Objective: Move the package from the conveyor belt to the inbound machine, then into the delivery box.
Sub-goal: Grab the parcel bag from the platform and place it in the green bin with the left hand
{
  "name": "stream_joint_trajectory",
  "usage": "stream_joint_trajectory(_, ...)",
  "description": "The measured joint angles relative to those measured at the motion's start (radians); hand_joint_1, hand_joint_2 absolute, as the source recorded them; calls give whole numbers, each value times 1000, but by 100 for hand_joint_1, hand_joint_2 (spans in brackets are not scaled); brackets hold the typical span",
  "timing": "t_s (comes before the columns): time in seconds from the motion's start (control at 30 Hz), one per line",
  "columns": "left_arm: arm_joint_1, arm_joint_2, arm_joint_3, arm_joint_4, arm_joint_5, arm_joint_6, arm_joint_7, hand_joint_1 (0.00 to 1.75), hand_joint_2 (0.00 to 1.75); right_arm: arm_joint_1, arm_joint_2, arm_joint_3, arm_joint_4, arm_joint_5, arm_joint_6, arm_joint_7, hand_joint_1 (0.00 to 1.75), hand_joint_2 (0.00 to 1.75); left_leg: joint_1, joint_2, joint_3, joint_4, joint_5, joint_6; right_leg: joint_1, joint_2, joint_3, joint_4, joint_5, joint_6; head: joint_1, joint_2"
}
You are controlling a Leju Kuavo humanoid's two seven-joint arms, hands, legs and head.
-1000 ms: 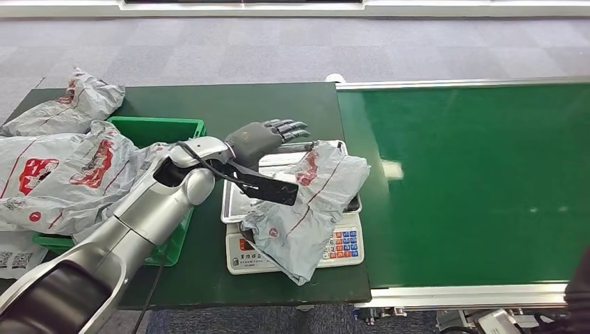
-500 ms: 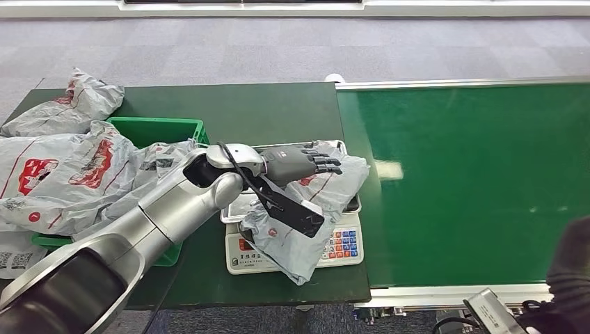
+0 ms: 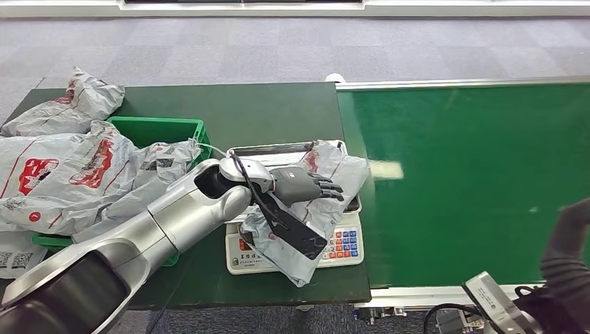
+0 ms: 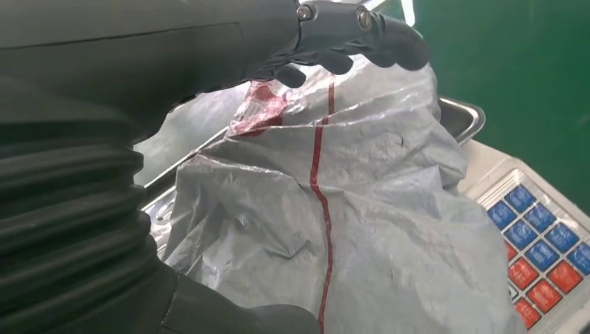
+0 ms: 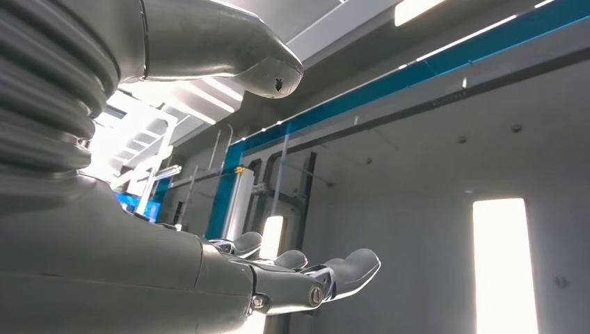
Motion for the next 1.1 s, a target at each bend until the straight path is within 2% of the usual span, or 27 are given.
stream_joint_trajectory(0.33, 0, -1, -34, 24, 22, 0, 14, 0, 175, -23, 10, 9, 7, 0, 0, 0, 0, 175, 0, 0, 0, 0, 0, 0, 0, 0, 0, 0, 0, 0, 0, 0)
stream_joint_trajectory(0.67, 55, -40, -78, 158, 49, 81, -3, 0, 175, -60, 10, 22, 36, 3, 0, 0, 0, 175, 0, 0, 0, 0, 0, 0, 0, 0, 0, 0, 0, 0, 0, 0)
stream_joint_trajectory(1.1, 63, -58, -89, 238, 55, 107, -18, 0, 175, -70, 10, 22, 54, -4, 0, 0, 0, 175, 0, 0, 0, 0, 0, 0, 0, -1, 1, 0, 0, 0, 0, 0)
